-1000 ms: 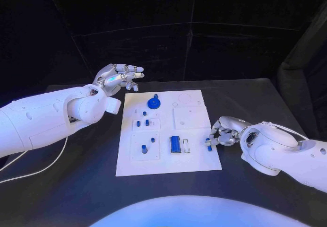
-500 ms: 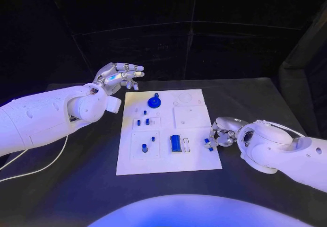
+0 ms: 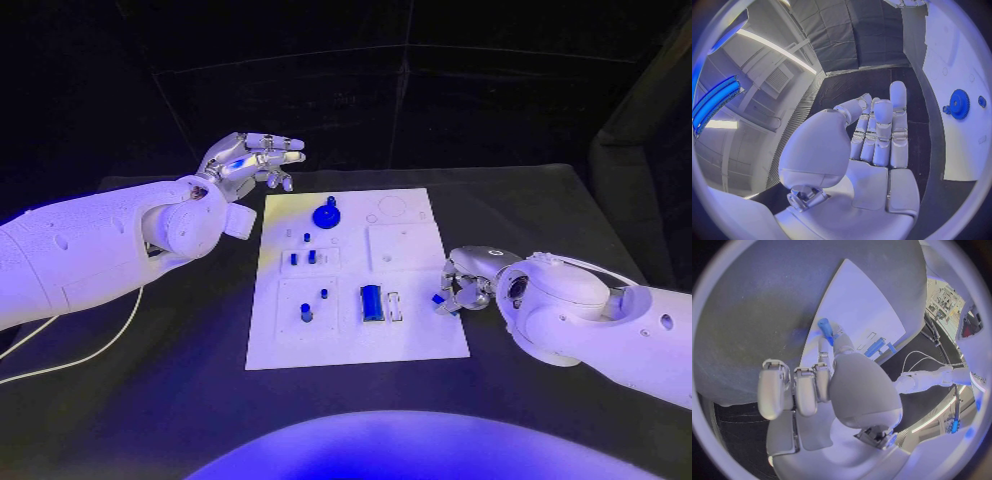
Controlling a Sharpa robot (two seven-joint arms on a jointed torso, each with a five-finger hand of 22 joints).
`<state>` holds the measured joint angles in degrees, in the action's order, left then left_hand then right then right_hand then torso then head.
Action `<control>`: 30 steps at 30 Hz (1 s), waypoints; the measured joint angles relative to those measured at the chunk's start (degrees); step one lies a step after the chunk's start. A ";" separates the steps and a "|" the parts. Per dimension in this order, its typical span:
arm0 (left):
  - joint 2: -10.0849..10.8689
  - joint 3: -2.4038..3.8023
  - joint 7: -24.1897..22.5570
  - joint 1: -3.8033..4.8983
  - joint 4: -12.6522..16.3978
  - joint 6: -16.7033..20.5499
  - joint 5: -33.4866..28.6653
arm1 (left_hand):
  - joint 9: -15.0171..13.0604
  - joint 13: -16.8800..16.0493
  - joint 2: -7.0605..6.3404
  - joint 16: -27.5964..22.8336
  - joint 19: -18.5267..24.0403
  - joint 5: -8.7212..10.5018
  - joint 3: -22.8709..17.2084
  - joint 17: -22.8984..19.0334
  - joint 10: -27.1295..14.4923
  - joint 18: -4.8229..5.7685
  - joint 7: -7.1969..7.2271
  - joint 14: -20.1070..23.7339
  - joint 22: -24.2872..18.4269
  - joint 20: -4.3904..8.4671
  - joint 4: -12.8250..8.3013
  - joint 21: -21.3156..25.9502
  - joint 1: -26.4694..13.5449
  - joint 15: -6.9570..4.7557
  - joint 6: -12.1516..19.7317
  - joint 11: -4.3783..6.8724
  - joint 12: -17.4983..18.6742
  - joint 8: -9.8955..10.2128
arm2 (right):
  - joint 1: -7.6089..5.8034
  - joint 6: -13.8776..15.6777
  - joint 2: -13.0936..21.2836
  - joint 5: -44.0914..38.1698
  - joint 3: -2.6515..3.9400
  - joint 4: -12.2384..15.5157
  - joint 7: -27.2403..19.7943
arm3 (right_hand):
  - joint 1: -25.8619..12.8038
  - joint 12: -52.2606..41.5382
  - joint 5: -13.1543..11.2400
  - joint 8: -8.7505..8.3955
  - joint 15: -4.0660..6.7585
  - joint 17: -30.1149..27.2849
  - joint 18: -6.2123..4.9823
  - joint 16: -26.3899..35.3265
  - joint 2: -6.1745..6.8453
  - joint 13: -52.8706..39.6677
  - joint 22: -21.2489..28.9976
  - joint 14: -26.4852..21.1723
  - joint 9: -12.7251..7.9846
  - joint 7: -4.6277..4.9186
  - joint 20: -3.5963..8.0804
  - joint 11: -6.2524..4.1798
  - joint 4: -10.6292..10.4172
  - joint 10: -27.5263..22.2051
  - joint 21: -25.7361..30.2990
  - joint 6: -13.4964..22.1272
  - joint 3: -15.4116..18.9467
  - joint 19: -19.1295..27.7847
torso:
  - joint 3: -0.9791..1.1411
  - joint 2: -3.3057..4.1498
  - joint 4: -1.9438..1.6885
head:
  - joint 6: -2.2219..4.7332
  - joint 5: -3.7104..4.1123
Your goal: Assemble the parts on the task board
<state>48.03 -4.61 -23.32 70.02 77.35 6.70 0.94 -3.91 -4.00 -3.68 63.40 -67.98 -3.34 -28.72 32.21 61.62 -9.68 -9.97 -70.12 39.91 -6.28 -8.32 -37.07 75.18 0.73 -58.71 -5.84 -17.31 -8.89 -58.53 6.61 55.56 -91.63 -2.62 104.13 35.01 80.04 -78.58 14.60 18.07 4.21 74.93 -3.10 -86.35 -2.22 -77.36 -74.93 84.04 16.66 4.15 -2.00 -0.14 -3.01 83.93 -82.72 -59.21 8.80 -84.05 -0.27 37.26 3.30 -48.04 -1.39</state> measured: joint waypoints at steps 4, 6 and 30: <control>0.02 0.00 0.06 0.00 0.01 -0.06 0.00 | -0.01 0.00 0.00 0.00 0.00 0.00 0.00 0.00 0.00 0.00 -0.06 0.00 0.00 0.00 0.00 0.00 0.00 0.00 0.06 0.00 0.00 0.00 | 0.11 0.82 0.00 0.12 -0.06 0.43 0.34 | 0.00 0.28 5.31 -0.85 0.01 0.00 0.00 0.00 0.00 -0.16 0.00 0.01 -0.40 -0.18 0.00 -0.20 0.17 0.01 0.00 -0.30 -2.55 0.00 | -0.01 -0.01 0.00 | 0.07 0.10; 0.02 -0.01 0.07 0.00 0.02 -0.08 0.00 | -0.01 0.00 0.00 0.00 0.00 0.00 0.00 0.00 0.00 0.00 -0.06 0.00 0.00 0.00 0.00 0.00 0.00 0.00 0.06 0.00 0.00 0.00 | 0.17 1.53 0.10 0.53 -0.10 0.66 0.45 | 0.00 0.31 7.60 -1.54 0.01 0.00 0.00 0.00 0.00 -0.16 0.00 0.01 -0.84 -0.16 0.00 -0.28 -0.02 0.09 0.00 -0.63 -3.73 0.00 | -0.01 -0.02 0.00 | 0.09 0.13; 0.01 -0.03 0.25 0.00 0.05 -0.24 0.00 | -0.02 0.00 0.00 0.00 0.00 0.00 0.00 0.01 0.00 0.00 -0.06 0.00 -0.04 0.00 0.00 0.00 0.00 0.00 0.05 0.00 0.00 0.00 | 0.55 14.28 -1.35 18.67 -0.42 3.30 -1.00 | -5.97 0.05 13.24 -3.27 0.43 -0.02 0.00 0.00 3.94 2.41 0.01 0.00 -0.13 -0.54 -0.01 -0.38 -4.67 0.19 0.00 -2.52 -10.12 0.00 | -0.09 0.01 -0.10 | 0.00 0.03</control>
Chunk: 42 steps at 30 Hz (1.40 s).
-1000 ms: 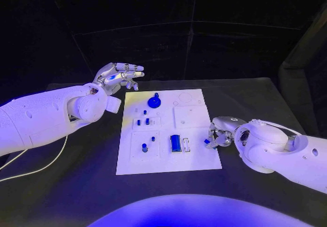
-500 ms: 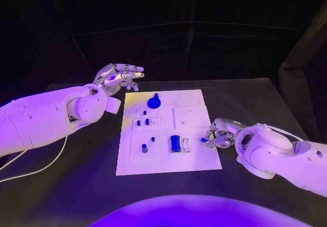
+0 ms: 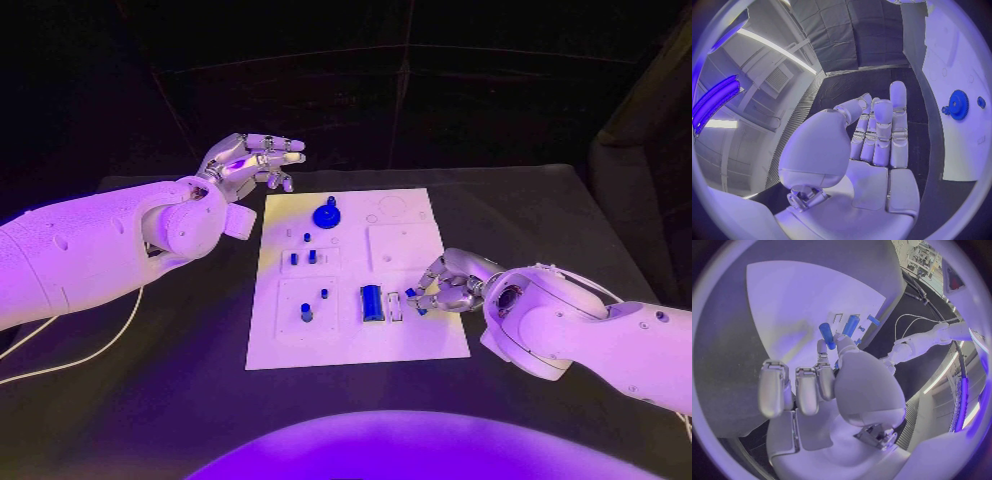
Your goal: Assemble the parts on the task board
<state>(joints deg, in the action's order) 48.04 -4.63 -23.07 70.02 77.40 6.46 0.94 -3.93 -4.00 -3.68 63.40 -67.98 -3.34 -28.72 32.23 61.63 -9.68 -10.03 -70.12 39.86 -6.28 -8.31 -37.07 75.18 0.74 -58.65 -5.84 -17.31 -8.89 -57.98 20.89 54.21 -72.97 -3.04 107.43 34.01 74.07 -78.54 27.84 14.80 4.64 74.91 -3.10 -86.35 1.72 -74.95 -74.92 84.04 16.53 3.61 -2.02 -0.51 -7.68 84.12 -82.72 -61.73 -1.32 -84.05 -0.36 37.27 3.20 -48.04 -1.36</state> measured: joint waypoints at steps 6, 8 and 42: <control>0.00 0.00 0.03 0.00 0.03 -0.05 0.00 | 0.00 0.00 0.00 0.00 0.00 0.00 0.00 0.00 0.00 0.00 0.00 0.00 0.00 0.00 0.00 0.00 0.00 0.00 0.00 0.00 0.00 0.00 | -0.01 -0.42 -1.50 1.25 0.00 -1.15 0.38 | -0.79 -0.26 0.00 -0.02 0.00 0.00 0.00 0.00 0.37 0.00 0.00 0.00 0.15 -0.10 0.00 0.00 -0.30 0.00 0.00 -0.53 -0.30 0.00 | 0.02 0.00 0.00 | -0.04 -0.24; 0.00 0.00 0.04 0.00 0.03 -0.07 0.00 | 0.00 0.00 0.00 0.00 0.00 0.00 0.00 0.00 0.00 0.00 0.00 0.00 0.00 0.00 0.00 0.00 0.00 0.00 0.00 0.00 0.00 0.00 | -0.01 -0.63 -2.09 1.54 0.00 -1.50 0.63 | -0.79 -0.49 0.00 -0.05 0.00 0.00 0.00 0.00 0.37 0.01 0.00 0.00 0.20 -0.29 0.20 -0.13 -0.49 -0.13 -0.16 -0.83 -0.49 0.20 | 0.02 0.02 0.00 | -0.05 -0.30; -0.02 0.00 0.30 0.01 0.13 -0.49 0.00 | -0.01 0.05 0.00 0.00 0.18 0.00 0.00 -0.19 0.00 0.00 0.00 0.00 0.02 -0.18 0.00 0.00 0.00 0.00 0.00 0.00 0.00 0.00 | -0.02 -2.82 -5.83 0.77 0.00 -3.89 3.36 | -7.78 -0.42 -14.29 0.95 0.40 -0.01 0.00 0.00 2.76 0.02 0.01 0.01 2.53 -1.15 0.79 -0.63 -5.03 -0.19 -0.26 -2.97 3.84 -0.01 | 0.07 0.01 0.13 | -0.27 -0.73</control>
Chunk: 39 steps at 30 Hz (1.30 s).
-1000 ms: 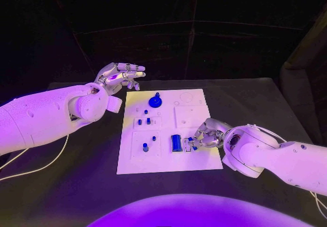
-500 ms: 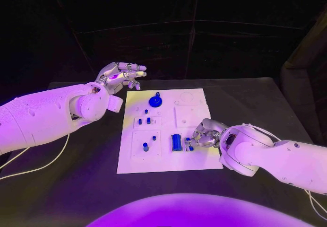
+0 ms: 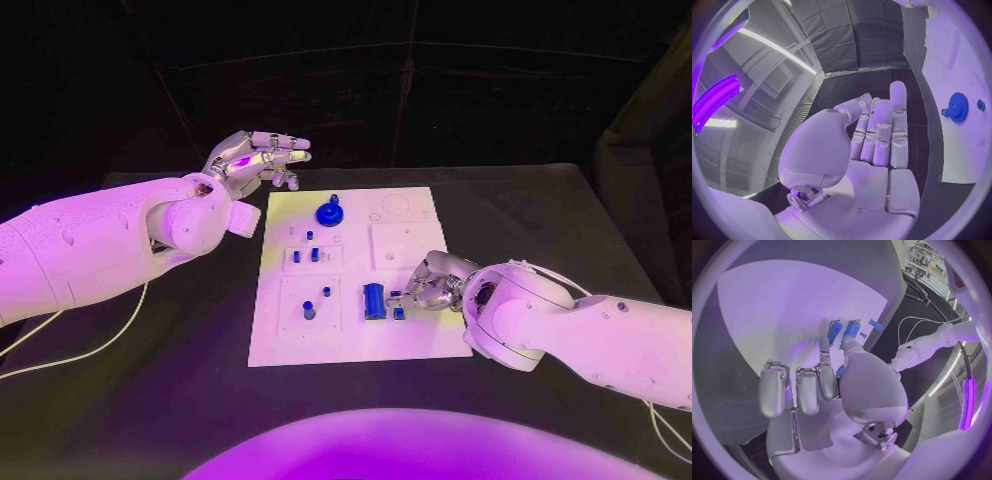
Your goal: Assemble the parts on the task board
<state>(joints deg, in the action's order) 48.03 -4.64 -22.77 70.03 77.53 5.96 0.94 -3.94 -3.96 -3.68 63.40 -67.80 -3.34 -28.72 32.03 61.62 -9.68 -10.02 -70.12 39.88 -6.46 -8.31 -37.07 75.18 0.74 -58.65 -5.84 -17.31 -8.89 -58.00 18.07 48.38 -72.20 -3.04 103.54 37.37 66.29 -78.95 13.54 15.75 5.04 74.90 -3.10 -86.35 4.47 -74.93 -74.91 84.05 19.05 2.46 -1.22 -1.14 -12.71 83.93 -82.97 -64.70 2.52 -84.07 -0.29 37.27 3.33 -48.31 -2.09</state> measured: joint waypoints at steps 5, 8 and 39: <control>0.04 0.00 0.05 0.00 0.02 -0.03 0.00 | 0.00 0.00 0.00 -0.22 0.00 0.00 0.00 -0.13 -0.21 0.00 0.00 0.20 0.00 0.00 0.00 0.00 0.00 0.20 0.00 -0.21 0.00 0.00 | 0.00 -0.19 -0.04 -0.60 0.00 -0.20 0.19 | -0.63 0.21 -5.45 0.00 0.00 0.00 0.00 0.00 -0.34 0.00 0.00 0.00 0.64 0.03 0.00 0.00 -1.35 0.00 0.00 0.03 2.44 0.00 | -0.01 0.00 0.00 | -0.03 0.00; 0.05 0.00 0.08 0.01 0.04 -0.06 0.00 | 0.00 0.00 0.00 -0.22 0.00 0.00 0.00 -0.16 -0.21 0.00 0.00 0.20 0.00 0.00 0.00 0.00 0.00 0.20 0.00 -0.21 0.00 0.00 | 0.00 -0.20 -0.03 -0.93 0.00 -0.20 0.21 | -0.62 0.21 -5.58 0.00 0.00 0.00 0.00 0.00 -0.34 0.00 0.00 0.00 0.67 0.22 0.00 0.00 -1.32 0.00 0.00 0.22 2.58 0.00 | -0.01 0.00 0.00 | -0.05 0.00; 0.06 -0.01 0.30 0.00 -0.09 -0.29 0.00 | 0.03 -0.01 0.00 -0.21 0.00 0.00 0.00 -0.15 -0.20 0.00 0.00 0.20 0.01 0.00 0.00 0.00 0.00 0.20 0.00 -0.21 0.00 0.00 | 0.01 -3.10 4.06 -1.15 0.00 1.74 -5.63 | 4.81 0.21 -1.88 0.00 -0.01 0.03 0.00 0.00 -2.46 0.00 0.01 0.00 1.88 0.43 -0.01 0.01 1.64 0.00 0.00 0.44 4.19 0.00 | 0.02 -0.01 0.01 | 0.15 0.43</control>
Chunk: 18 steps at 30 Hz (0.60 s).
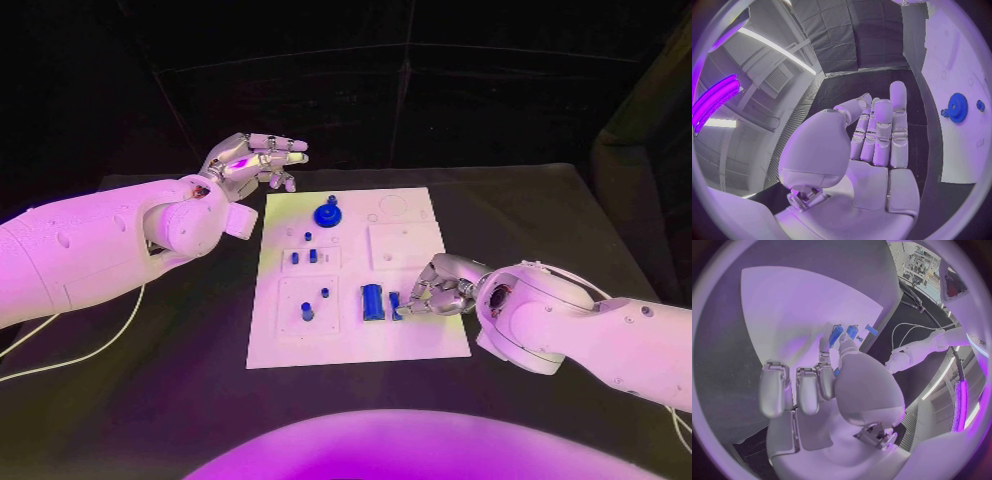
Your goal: Assemble the parts on the task board
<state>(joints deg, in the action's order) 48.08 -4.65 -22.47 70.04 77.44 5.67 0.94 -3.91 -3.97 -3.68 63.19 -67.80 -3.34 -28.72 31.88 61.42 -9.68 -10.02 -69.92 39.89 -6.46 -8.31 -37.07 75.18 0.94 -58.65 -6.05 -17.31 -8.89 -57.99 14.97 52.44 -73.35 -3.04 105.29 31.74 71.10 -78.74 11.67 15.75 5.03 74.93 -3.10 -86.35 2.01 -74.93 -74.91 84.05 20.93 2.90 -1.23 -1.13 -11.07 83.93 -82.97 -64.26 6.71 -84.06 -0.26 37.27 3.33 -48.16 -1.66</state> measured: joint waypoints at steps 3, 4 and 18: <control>0.03 0.00 0.03 0.00 0.00 -0.02 0.00 | 0.00 0.00 0.00 0.00 0.00 0.00 0.00 0.00 0.00 0.00 0.00 0.00 0.00 0.00 0.00 0.00 0.00 0.00 0.00 0.00 0.00 0.00 | 0.00 -0.44 -0.53 0.00 0.00 -0.60 -0.01 | 0.64 0.13 0.00 0.00 0.00 0.00 0.00 0.00 -0.13 0.00 0.00 0.00 0.08 0.00 0.00 0.00 0.33 0.00 0.00 0.00 0.15 0.00 | 0.01 0.01 -0.01 | -0.08 0.03; 0.04 0.00 0.04 0.00 0.00 -0.03 0.00 | 0.00 0.00 0.00 0.00 0.00 0.00 0.00 0.00 0.00 0.00 0.00 0.00 0.00 0.00 0.00 0.00 0.00 0.00 0.00 0.00 0.00 0.00 | 0.00 -0.55 -0.75 0.00 0.00 -0.80 0.00 | 0.64 0.21 0.00 0.00 0.00 0.00 0.00 0.00 -0.13 0.00 0.00 0.00 0.11 0.00 0.00 0.00 0.51 0.00 0.00 0.00 -0.04 0.00 | 0.02 0.01 -0.01 | -0.11 0.04; 0.04 -0.01 0.12 -0.01 -0.01 -0.11 0.00 | -0.01 0.00 0.00 0.00 0.00 0.00 0.00 -0.14 0.00 0.00 0.00 0.00 -0.06 0.00 0.00 0.24 0.00 0.00 0.00 0.00 0.00 0.00 | 0.02 -1.62 -3.83 -1.54 -0.02 -3.50 0.34 | 2.80 0.21 -0.69 -0.22 0.00 -0.01 0.00 0.00 -1.12 -0.02 0.00 0.00 0.53 0.00 0.00 0.00 2.05 0.00 0.00 0.00 0.31 0.00 | 0.00 0.01 -0.04 | -0.41 -0.09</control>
<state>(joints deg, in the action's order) 48.12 -4.65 -22.35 70.03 77.43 5.56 0.94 -3.92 -3.97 -3.68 63.19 -67.80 -3.34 -28.72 31.75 61.42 -9.68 -10.02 -69.92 39.83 -6.46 -8.31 -36.84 75.18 0.94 -58.65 -6.04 -17.31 -8.89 -57.97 13.35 48.61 -74.89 -3.06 101.79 32.08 73.90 -78.53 10.97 15.53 5.03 74.92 -3.10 -86.35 0.89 -74.95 -74.91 84.05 21.46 2.90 -1.23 -1.13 -9.02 83.93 -82.97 -64.26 7.03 -84.06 -0.26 37.27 3.30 -48.57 -1.76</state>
